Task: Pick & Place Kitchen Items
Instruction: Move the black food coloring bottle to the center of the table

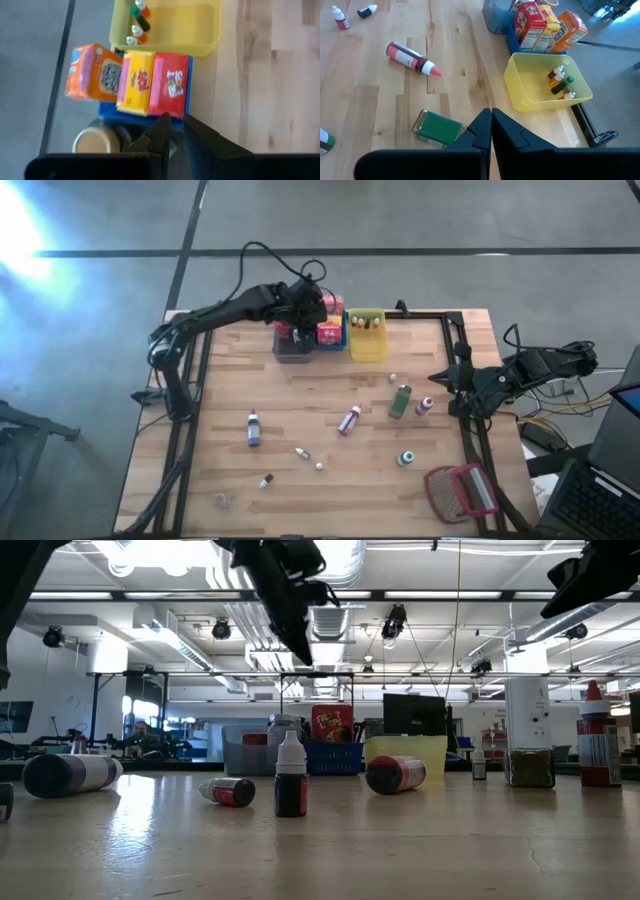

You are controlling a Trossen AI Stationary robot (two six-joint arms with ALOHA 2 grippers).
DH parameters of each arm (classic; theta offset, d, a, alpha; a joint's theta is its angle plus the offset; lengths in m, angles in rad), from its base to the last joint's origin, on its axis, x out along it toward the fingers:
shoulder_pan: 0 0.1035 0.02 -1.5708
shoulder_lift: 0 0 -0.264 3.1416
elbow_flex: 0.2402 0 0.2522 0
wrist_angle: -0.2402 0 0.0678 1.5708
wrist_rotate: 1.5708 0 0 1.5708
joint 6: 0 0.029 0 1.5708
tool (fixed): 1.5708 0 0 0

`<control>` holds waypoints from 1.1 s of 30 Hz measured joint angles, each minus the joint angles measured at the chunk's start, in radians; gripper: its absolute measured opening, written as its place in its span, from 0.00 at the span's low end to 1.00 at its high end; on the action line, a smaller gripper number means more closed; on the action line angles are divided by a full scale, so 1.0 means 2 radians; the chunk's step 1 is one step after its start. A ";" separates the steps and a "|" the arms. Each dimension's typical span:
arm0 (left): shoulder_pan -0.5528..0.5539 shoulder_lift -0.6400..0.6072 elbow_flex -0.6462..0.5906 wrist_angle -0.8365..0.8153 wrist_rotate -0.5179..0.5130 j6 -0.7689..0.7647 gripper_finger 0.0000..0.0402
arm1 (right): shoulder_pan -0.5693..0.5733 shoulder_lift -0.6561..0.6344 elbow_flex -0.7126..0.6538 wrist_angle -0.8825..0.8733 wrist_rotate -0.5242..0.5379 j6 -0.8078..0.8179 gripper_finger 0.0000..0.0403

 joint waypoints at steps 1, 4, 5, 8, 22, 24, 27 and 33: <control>-0.001 -0.008 0.000 -0.006 -0.002 -0.005 0.14 | 0.000 0.000 0.000 0.000 0.000 0.000 0.02; -0.005 -0.036 0.000 -0.022 -0.002 -0.021 0.14 | 0.000 0.000 0.000 0.000 0.000 0.000 0.02; -0.008 -0.046 0.000 -0.026 -0.002 -0.031 0.14 | 0.000 0.000 0.000 0.000 0.000 0.000 0.02; -0.020 -0.080 0.000 -0.036 -0.008 -0.067 0.14 | 0.000 0.000 0.000 0.000 0.000 0.000 0.02; -0.227 -0.203 0.000 -0.096 -0.225 -0.186 0.14 | 0.000 0.000 0.000 0.000 0.000 0.000 0.02; -0.256 -0.212 0.000 -0.098 -0.233 -0.200 0.14 | 0.000 0.000 0.000 0.000 0.000 0.000 0.02; -0.289 -0.220 0.000 -0.099 -0.236 -0.226 0.14 | 0.000 0.000 0.000 0.000 0.000 0.000 0.02; -0.331 -0.223 0.000 -0.126 -0.236 -0.287 0.14 | 0.000 0.000 0.000 0.000 0.000 0.000 0.02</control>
